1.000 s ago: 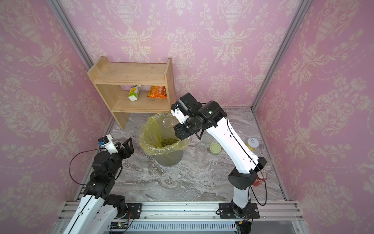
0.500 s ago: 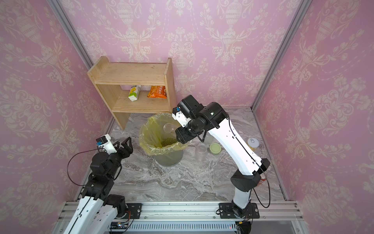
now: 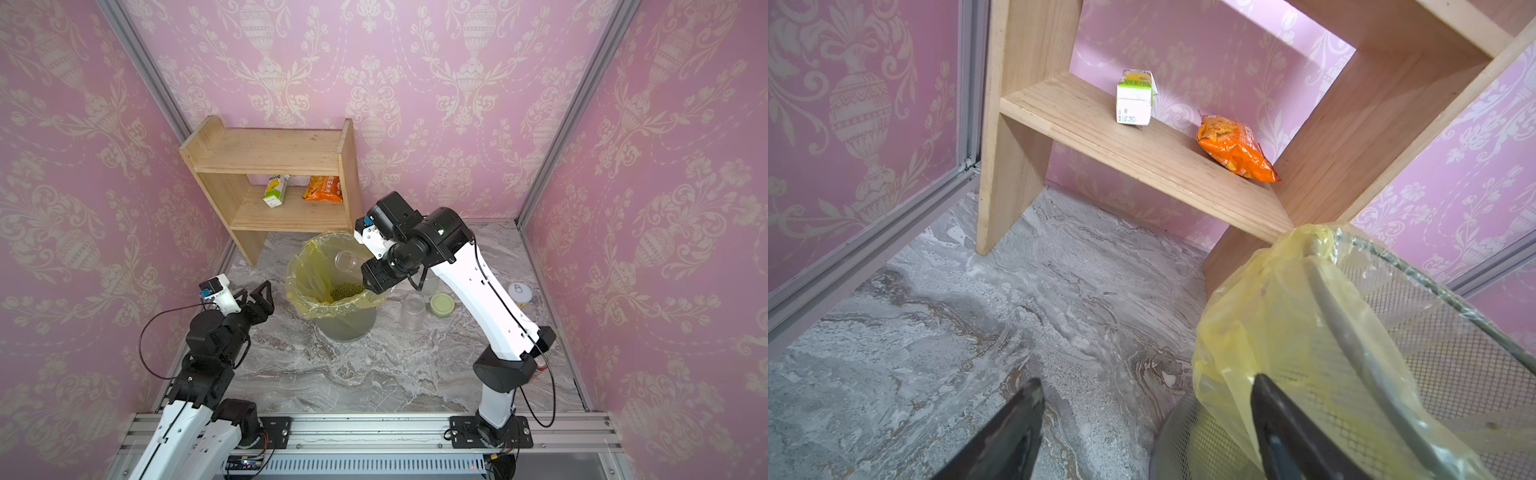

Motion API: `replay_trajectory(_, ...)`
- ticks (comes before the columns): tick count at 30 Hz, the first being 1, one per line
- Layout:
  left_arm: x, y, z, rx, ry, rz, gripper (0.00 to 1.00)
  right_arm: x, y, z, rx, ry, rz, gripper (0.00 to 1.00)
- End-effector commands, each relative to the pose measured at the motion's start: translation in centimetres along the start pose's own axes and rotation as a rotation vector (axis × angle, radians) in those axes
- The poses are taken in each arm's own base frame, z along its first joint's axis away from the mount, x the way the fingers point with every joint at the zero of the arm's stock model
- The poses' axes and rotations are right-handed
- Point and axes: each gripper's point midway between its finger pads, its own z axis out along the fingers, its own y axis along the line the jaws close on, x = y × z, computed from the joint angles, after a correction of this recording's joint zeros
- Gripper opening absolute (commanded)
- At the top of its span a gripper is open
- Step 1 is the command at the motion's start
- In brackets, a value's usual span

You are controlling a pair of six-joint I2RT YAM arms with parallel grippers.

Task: Empty moldy mung beans from jars
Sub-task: Pour the moldy mung beans from the jar into the trash bin.

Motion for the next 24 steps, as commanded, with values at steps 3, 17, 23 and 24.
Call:
replay_trajectory(3,-1.6,-0.9,-0.9,0.034,-0.030,-0.013,0.79,0.9,-0.3,0.1,0.007,0.034,-0.007,0.39)
replay_trajectory(17,-11.1,-12.7,-4.5,0.527,-0.084,-0.159,0.88,-4.0,2.2,-3.0,-0.136,-0.301,-0.080,0.40)
replay_trajectory(23,-16.2,-18.0,-5.5,0.800,-0.099,-0.332,0.93,-5.0,2.3,-3.1,-0.156,-0.439,-0.064,0.40)
replay_trajectory(24,-16.5,-18.5,-5.3,0.828,-0.088,-0.355,0.92,-5.0,2.7,-3.1,-0.180,-0.459,-0.067,0.40)
